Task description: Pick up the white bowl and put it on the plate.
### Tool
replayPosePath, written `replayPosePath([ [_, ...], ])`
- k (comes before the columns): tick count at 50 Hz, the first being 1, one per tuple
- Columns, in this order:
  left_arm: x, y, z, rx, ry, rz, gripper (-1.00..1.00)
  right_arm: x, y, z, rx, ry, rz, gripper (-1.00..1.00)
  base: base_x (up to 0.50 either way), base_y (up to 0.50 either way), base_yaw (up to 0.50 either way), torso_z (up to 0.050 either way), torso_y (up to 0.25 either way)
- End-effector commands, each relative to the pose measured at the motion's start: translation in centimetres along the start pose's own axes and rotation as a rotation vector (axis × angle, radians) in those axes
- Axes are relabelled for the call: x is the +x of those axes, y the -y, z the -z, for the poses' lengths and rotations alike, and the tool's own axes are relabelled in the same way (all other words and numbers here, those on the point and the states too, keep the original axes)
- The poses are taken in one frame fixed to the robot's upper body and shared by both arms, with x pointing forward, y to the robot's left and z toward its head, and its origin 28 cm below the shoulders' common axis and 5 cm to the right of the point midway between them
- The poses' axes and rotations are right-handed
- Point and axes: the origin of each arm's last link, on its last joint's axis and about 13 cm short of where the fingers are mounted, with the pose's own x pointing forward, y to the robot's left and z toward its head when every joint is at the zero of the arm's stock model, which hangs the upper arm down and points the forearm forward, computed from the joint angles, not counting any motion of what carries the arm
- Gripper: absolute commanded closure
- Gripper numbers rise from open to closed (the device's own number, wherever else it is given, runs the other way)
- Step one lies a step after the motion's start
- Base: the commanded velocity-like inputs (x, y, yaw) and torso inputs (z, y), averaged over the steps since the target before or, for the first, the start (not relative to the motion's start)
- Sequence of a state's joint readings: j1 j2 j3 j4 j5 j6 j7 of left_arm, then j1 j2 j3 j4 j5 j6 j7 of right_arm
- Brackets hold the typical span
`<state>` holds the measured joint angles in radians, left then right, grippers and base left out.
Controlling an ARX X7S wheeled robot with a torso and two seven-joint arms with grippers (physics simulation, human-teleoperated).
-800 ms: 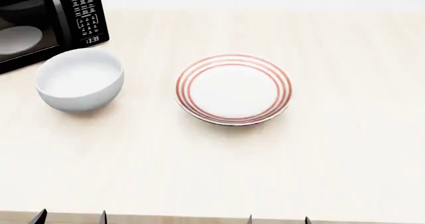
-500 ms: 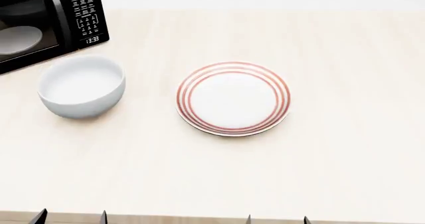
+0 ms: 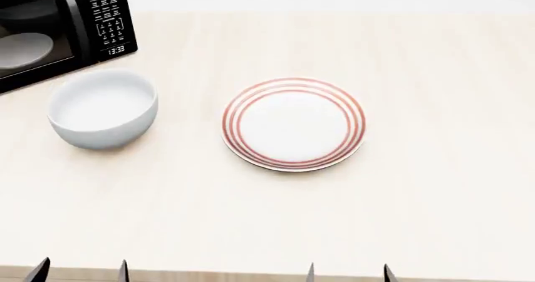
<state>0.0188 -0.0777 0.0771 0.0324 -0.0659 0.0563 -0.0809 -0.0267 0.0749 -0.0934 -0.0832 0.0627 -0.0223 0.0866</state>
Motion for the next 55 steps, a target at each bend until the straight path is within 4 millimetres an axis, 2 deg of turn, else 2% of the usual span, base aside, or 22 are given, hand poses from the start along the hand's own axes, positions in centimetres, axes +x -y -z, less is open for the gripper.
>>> replayPosePath([
  [1, -0.5, 0.1, -2.0, 0.030, 0.096, -0.006, -1.00, -0.4, -0.1, -2.1, -0.009, 0.064, 0.015, -1.00, 0.00, 0.00, 0.00, 0.000, 0.000],
  [10, -1.1, 0.0, -4.8, 0.019, 0.169, -0.017, -1.00, -1.0, -0.1, -4.9, -0.019, 0.144, 0.034, -1.00, 0.00, 0.00, 0.00, 0.000, 0.000],
  [16, -1.3, 0.2, -6.5, 0.050, 0.225, -0.015, -1.00, -1.3, -0.1, -6.0, -0.027, 0.169, 0.039, -1.00, 0.00, 0.00, 0.00, 0.000, 0.000],
  [23, -1.9, 0.3, -8.5, 0.040, 0.278, -0.012, -1.00, -1.9, -0.2, -8.5, -0.031, 0.229, 0.043, -1.00, 0.00, 0.00, 0.00, 0.000, 0.000],
  [32, -2.9, 0.6, -10.8, 0.056, 0.366, -0.013, -1.00, -2.6, -0.5, -10.3, -0.030, 0.277, 0.036, -1.00, 0.00, 0.00, 0.00, 0.000, 0.000],
  [42, -3.3, 0.6, -11.5, 0.043, 0.394, -0.011, -1.00, -3.1, -0.8, -11.3, -0.035, 0.314, 0.028, -1.00, 0.00, 0.00, 0.00, 0.000, 0.000],
  [55, -3.4, 0.5, -11.9, 0.033, 0.404, -0.010, -1.00, -3.1, -0.9, -11.2, -0.052, 0.320, 0.025, -1.00, 0.00, 0.00, 0.00, 0.000, 0.000],
])
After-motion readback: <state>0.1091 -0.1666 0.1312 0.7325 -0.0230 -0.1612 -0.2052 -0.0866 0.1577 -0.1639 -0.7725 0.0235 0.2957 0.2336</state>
